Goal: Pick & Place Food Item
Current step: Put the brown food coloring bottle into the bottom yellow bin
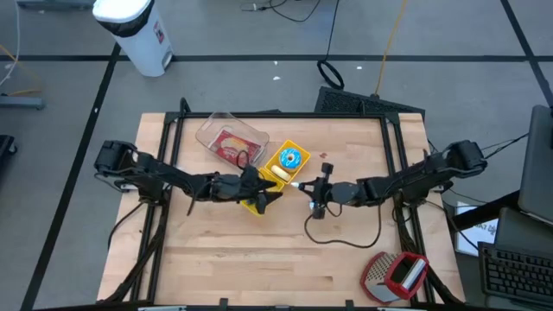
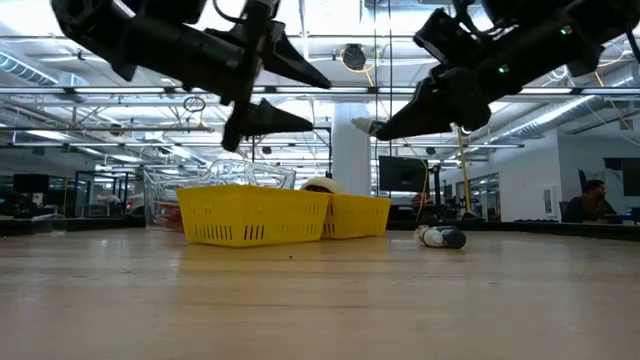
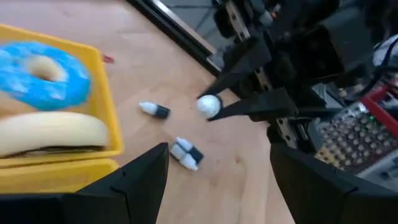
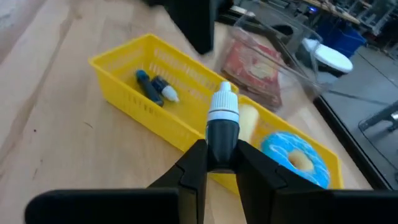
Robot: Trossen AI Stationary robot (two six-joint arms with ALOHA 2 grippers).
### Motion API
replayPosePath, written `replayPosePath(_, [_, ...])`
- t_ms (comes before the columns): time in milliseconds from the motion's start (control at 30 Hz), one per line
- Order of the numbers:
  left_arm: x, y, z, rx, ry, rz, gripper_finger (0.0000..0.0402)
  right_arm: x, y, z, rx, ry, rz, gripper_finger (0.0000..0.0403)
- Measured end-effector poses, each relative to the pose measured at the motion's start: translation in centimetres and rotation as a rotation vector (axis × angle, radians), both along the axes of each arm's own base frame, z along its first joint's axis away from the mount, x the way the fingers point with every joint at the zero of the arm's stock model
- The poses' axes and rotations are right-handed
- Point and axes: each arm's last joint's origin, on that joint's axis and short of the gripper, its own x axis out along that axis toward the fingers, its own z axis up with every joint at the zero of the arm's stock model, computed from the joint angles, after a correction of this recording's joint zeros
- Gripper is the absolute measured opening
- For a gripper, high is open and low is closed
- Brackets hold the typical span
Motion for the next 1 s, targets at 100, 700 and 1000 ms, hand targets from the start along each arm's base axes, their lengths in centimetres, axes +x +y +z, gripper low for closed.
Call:
replayPosePath(100, [1.1, -0.2, -0.4, 0.0, 0.014, -0.013, 0.0282, 1.2, 0.5, 0.3, -0.02, -0.003, 0.041, 0.0054])
replayPosePath(700, [2.7, 0.4, -0.5, 0.005, -0.026, -0.079, 0.0235, 3.3, 1.7, 1.6, -0.063, -0.026, 0.134, 0.0054])
replayPosePath(1000, [2.7, 0.3, -0.5, -0.011, -0.03, -0.092, 0.014, 3.3, 1.6, 1.6, -0.062, -0.025, 0.131, 0.0054])
